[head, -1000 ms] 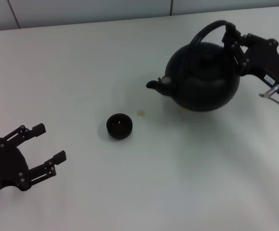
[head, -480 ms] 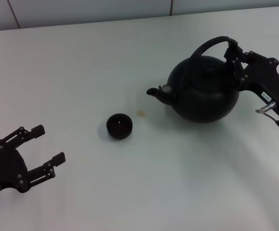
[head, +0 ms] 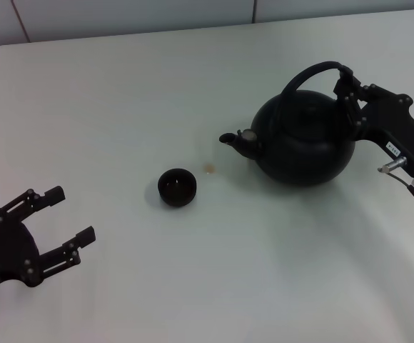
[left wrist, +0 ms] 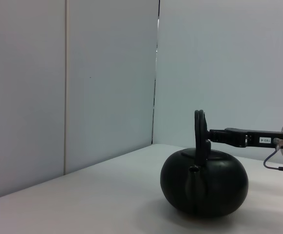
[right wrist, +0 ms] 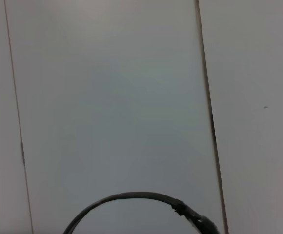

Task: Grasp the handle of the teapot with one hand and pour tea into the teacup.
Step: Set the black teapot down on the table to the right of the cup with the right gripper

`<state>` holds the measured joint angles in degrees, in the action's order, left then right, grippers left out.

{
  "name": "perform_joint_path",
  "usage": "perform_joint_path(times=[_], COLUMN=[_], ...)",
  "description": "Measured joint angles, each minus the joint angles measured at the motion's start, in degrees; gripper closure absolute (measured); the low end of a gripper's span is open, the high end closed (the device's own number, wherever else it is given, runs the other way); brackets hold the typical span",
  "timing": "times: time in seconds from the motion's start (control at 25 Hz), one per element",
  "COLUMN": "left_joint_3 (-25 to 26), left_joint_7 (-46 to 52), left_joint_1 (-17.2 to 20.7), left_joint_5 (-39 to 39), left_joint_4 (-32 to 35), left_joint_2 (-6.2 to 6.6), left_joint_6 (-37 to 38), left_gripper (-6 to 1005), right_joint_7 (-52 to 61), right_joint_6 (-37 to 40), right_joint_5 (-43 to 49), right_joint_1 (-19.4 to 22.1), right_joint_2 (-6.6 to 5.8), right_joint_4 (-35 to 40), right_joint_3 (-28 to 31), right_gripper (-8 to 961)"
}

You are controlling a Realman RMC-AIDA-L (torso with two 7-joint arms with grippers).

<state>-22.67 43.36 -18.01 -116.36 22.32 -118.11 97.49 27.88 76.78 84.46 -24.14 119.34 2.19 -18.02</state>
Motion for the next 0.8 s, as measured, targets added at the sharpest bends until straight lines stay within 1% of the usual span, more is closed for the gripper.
perform_joint_path(times=[0.4, 0.68, 0.8], left_joint_3=[0.0, 0.0, 0.06], left_joint_7=[0.12, 0.15, 0.21], left_joint_1=[0.0, 0.0, 0.09], left_joint_5=[0.05, 0.26, 0.71], left_joint_4=[0.0, 0.0, 0.0], left_joint_2=[-0.04, -0.07, -0.08], left_joint_6=[-0.1, -0.12, -0.09], left_gripper=[187, 186, 186], right_joint_7=[0.17, 0.68, 0.75], right_joint_6=[-0.01, 0.43, 1.11], right_joint_5=[0.37, 0.3, 0.21], right_joint_1=[0.67, 2.1, 2.9], right_joint_2=[-0.06, -0.14, -0.13], right_joint_4=[-0.07, -0.09, -0.08], right_joint_3=[-0.44, 0.07, 0.15], right_gripper=[844, 701, 564])
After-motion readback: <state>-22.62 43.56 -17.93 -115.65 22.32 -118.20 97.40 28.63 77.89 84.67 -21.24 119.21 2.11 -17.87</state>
